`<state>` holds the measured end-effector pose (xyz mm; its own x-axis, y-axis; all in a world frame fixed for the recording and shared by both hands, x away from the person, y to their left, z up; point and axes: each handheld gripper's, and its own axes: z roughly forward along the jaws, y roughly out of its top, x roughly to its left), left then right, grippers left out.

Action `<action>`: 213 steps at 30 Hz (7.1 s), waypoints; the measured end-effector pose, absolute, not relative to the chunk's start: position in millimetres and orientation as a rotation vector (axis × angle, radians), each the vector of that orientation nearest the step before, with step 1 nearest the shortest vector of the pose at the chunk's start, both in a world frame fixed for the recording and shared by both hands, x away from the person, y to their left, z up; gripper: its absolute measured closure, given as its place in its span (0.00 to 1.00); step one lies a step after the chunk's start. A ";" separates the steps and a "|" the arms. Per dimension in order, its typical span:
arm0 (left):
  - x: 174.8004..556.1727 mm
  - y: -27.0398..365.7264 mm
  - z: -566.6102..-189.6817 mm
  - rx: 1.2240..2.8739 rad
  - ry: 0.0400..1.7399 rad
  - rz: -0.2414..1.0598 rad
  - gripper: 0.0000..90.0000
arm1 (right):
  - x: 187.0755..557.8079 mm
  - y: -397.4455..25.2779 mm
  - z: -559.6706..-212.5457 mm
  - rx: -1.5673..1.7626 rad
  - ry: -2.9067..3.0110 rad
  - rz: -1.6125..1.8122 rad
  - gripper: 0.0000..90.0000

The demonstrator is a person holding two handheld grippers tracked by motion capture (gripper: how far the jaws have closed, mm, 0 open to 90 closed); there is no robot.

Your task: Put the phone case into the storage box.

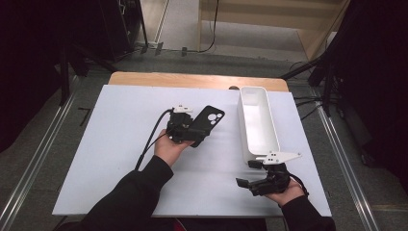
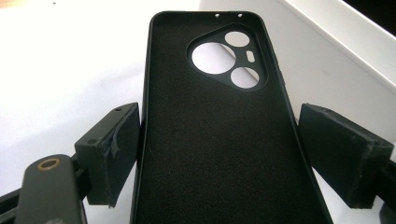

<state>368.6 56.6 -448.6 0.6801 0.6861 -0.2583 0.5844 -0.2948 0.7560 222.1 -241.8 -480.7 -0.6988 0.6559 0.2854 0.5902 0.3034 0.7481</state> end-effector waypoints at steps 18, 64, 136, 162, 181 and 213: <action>340.1 86.3 -444.7 1.909 0.971 0.158 0.16 | 220.8 -218.6 -461.6 1.158 2.451 1.377 0.13; 293.6 89.6 -473.3 1.792 1.001 0.309 0.16 | 281.9 -182.5 -423.8 1.318 2.360 1.379 0.14; 270.8 78.8 -477.0 1.675 0.962 0.340 0.16 | 337.9 -146.4 -444.1 1.659 2.364 1.454 0.40; 265.7 73.1 -482.2 1.698 0.933 0.368 0.15 | 342.7 -152.7 -439.3 1.849 2.360 1.595 0.78; 265.4 72.9 -480.2 1.707 0.883 0.391 0.14 | 337.3 -152.2 -429.7 1.843 2.355 1.645 0.83; 295.1 92.4 -453.3 1.858 0.929 0.140 0.09 | 335.1 -166.6 -419.0 1.760 2.318 1.601 0.90</action>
<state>295.1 92.4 -453.3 0.6967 0.6515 -0.3002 0.5345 -0.1923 0.8230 335.1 -166.6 -419.0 -0.4267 0.6470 0.6319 0.8201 -0.0178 0.5720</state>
